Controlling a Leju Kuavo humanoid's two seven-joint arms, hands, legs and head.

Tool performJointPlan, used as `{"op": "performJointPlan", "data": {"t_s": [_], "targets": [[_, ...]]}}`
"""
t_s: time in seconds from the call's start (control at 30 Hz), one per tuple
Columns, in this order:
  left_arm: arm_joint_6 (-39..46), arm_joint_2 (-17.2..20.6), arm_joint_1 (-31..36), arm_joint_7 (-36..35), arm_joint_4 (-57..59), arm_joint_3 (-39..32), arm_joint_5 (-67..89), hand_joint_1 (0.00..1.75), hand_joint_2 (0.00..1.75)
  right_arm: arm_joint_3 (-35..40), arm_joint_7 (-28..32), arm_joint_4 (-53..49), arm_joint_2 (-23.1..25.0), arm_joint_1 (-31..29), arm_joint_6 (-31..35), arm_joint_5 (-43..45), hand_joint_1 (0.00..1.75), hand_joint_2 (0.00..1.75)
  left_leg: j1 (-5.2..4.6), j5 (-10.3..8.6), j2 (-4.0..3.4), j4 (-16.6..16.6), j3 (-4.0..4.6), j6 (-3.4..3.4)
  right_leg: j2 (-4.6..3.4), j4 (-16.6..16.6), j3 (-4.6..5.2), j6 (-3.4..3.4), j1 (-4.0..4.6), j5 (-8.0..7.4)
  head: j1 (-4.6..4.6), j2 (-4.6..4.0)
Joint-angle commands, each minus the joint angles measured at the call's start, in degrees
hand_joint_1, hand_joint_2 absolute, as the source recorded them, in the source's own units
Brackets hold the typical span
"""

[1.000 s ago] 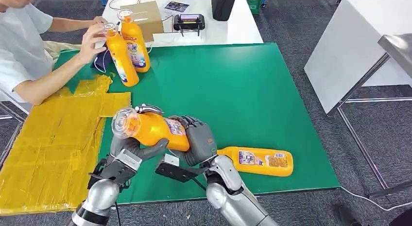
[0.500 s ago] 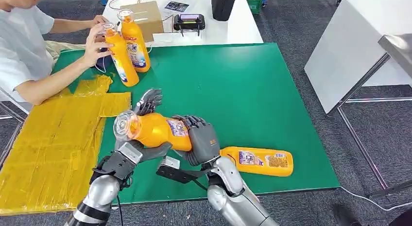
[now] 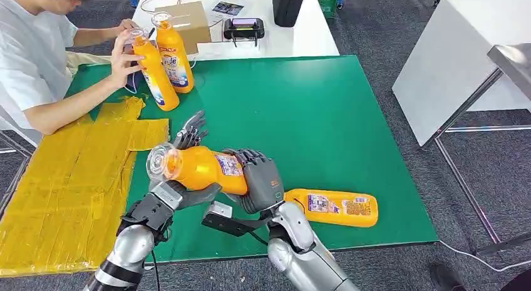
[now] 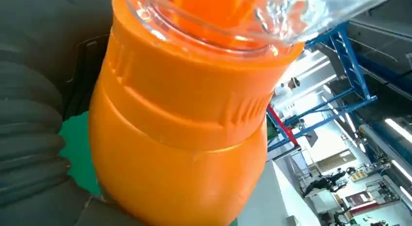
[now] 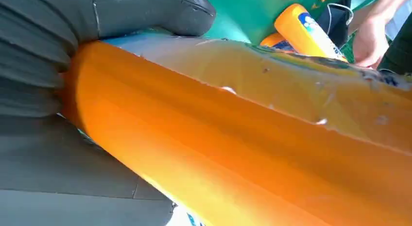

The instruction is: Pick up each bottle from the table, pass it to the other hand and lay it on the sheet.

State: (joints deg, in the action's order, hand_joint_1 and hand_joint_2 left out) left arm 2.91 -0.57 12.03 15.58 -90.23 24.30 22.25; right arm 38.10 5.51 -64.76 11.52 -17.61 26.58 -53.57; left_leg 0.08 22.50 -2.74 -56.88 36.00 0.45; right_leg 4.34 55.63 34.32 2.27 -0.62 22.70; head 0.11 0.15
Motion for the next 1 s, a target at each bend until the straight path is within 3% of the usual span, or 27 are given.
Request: {"op": "performJointPlan", "data": {"t_s": [0.03, 0.73, 0.77, 0.8, 0.83, 1.0], "targets": [[-0.72, 0.19, 1.43, 0.35, 3.04, 3.42, -0.07, 1.75, 1.75, 5.86, 1.5, 3.59, 0.12, -2.58, -0.74, -0.06, 1.75, 1.75, 0.07, 0.16, 0.15, 0.0, -0.31, -0.05, -0.39, -0.02, -0.31, -0.08, -0.01, 0.14, 0.0, 0.0], [-1.59, 0.63, 0.96, 1.13, 1.34, 3.66, -1.25, 1.75, 1.75, 0.24, 2.9, -4.09, -0.63, 0.43, 6.59, 1.74, 1.73, 1.75, 0.03, 0.12, 0.17, -0.01, -0.2, -0.03, -0.29, 0.0, -0.22, -0.06, -0.03, 0.12, 0.0, 0.0], [-1.46, 0.7, 1.0, 1.24, 0.82, 3.3, -1.61, 1.75, 1.75, -0.51, 3.61, -5.6, -0.74, 1.05, 7.49, 2.42, 1.64, 1.75, 0.07, 0.19, 0.23, -0.06, -0.26, -0.04, -0.36, 0.03, -0.3, -0.08, -0.02, 0.19, 0.0, 0.0], [-1.18, 0.89, 1.3, 1.33, 0.1, 2.74, -1.81, 1.75, 1.75, -1.44, 4.95, -7.68, -0.96, 1.8, 8.65, 3.95, 1.43, 1.75, 0.06, 0.13, 0.21, -0.04, -0.19, -0.04, -0.28, 0.02, -0.22, -0.06, -0.01, 0.13, 0.0, 0.0], [-1.13, 1.06, 1.53, 1.29, -0.47, 2.43, -1.78, 1.75, 1.75, -1.99, 5.35, -9.3, -1.14, 2.39, 8.92, 4.53, 0.0, 1.75, 0.07, 0.2, 0.32, -0.07, -0.27, -0.05, -0.33, 0.06, -0.31, -0.09, -0.03, 0.22, 0.0, 0.0], [-0.82, 1.31, 1.85, 1.34, -1.27, 1.81, -1.77, 1.75, 1.75, -2.61, 6.11, -11.25, -1.39, 3.14, 9.32, 5.29, 0.0, 1.75, 0.05, 0.15, 0.2, -0.03, -0.24, -0.04, -0.35, 0.03, -0.24, -0.08, -0.03, 0.15, 0.0, 0.0]]}}
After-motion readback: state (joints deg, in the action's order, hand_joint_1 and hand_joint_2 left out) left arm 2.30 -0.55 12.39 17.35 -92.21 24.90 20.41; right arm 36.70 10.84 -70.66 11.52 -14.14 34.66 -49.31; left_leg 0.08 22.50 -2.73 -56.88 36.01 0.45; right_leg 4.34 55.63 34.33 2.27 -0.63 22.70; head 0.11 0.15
